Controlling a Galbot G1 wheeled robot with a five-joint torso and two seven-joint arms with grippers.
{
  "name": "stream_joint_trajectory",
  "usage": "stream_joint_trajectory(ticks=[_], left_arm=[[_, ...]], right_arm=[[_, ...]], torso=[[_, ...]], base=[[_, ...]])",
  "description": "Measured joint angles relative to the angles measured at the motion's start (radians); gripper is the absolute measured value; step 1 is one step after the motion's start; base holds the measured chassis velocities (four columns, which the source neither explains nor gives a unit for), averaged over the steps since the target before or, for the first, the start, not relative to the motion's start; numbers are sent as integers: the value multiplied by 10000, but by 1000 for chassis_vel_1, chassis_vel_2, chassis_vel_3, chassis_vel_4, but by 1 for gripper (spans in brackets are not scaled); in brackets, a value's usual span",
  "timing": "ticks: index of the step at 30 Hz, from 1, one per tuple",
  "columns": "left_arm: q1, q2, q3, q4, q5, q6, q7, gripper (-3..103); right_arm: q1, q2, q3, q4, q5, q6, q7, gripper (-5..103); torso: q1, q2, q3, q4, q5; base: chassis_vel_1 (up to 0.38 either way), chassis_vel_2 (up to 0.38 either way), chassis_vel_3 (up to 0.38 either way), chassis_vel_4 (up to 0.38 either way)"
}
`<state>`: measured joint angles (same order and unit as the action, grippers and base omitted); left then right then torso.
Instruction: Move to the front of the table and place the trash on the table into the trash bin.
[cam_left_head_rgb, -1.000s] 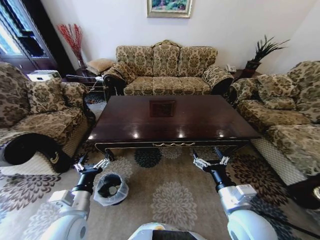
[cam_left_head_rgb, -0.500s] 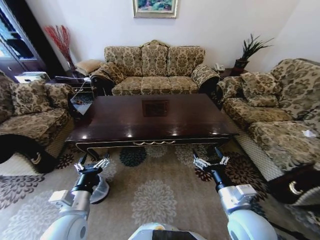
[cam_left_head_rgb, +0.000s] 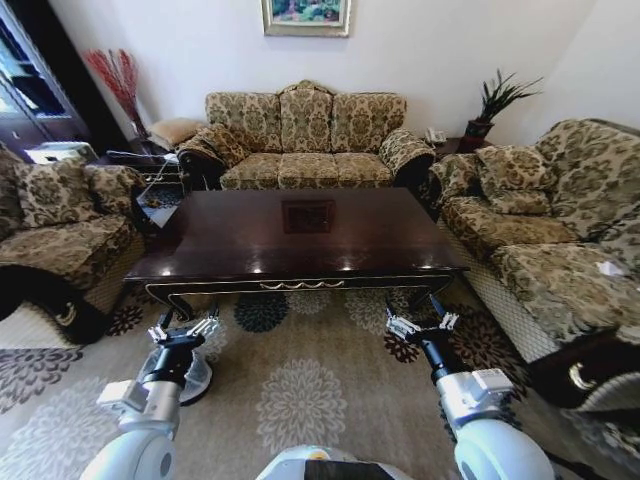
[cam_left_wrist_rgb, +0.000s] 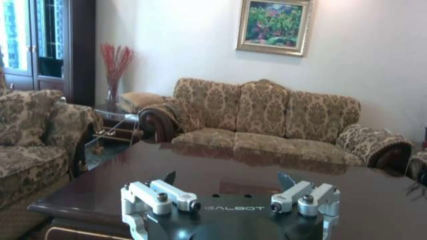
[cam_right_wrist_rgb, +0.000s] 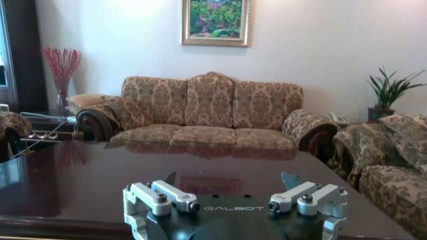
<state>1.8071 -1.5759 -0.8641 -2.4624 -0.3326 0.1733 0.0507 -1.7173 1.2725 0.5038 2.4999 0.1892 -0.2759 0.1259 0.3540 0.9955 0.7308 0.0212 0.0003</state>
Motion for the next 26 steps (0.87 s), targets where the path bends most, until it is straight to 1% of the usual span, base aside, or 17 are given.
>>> stream_joint_trajectory(ticks=[26], left_arm=[[0,-1,3,2,0,0,6,100]], right_arm=[[-2,-1,3,0,-1,0,0,100]], torso=[[-1,0,-1,0,-3]], base=[[-1,-4,1,1]])
